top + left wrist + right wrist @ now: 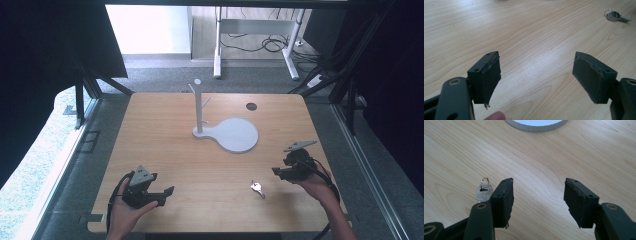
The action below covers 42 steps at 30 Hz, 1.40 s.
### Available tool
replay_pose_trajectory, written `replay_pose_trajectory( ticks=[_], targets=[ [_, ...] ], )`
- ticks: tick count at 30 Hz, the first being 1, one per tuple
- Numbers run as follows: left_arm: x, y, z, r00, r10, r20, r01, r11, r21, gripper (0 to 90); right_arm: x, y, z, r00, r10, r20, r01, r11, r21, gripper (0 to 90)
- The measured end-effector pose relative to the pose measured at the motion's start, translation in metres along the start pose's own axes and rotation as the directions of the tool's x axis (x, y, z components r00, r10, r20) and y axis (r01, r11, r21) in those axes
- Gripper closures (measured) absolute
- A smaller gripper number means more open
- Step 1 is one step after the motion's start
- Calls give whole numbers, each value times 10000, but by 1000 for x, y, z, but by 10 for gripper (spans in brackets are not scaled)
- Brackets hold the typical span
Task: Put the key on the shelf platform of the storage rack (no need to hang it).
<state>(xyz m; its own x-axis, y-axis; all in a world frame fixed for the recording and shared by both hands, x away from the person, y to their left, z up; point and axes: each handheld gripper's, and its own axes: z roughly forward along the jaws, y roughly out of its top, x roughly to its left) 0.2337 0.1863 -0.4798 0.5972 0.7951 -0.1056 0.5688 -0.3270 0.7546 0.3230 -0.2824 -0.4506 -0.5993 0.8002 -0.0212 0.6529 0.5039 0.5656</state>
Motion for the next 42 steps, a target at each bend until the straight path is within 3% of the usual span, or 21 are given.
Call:
replay_pose_trajectory(
  ticks=[6, 19, 22, 28, 42],
  targets=[
    [0, 0, 0, 10000, -14, 22, 14, 10000, 5, 228, 5, 8, -3, 9993, -85, -361, 93, 9997, 208, 472],
    [-2, 0, 3, 9999, 43, 140, -44, 10000, 72, 231, 16, 21, 2, 9966, -525, -629, 557, 9972, 507, 531],
    [-1, 1, 0, 9988, -128, 470, 133, 9999, -103, 232, 18, 24, 4, 9959, -619, -654, 655, 9964, 544, 534],
    [-8, 4, 0, 9993, 97, 353, -94, 9999, -94, 232, 23, 31, 11, 9941, -805, -733, 860, 9934, 757, 534],
    [-3, 1, 1, 9997, -58, 255, 59, 10000, -23, 233, 36, 44, 23, 9887, -1163, -951, 1265, 9859, 1098, 541]
  ],
)
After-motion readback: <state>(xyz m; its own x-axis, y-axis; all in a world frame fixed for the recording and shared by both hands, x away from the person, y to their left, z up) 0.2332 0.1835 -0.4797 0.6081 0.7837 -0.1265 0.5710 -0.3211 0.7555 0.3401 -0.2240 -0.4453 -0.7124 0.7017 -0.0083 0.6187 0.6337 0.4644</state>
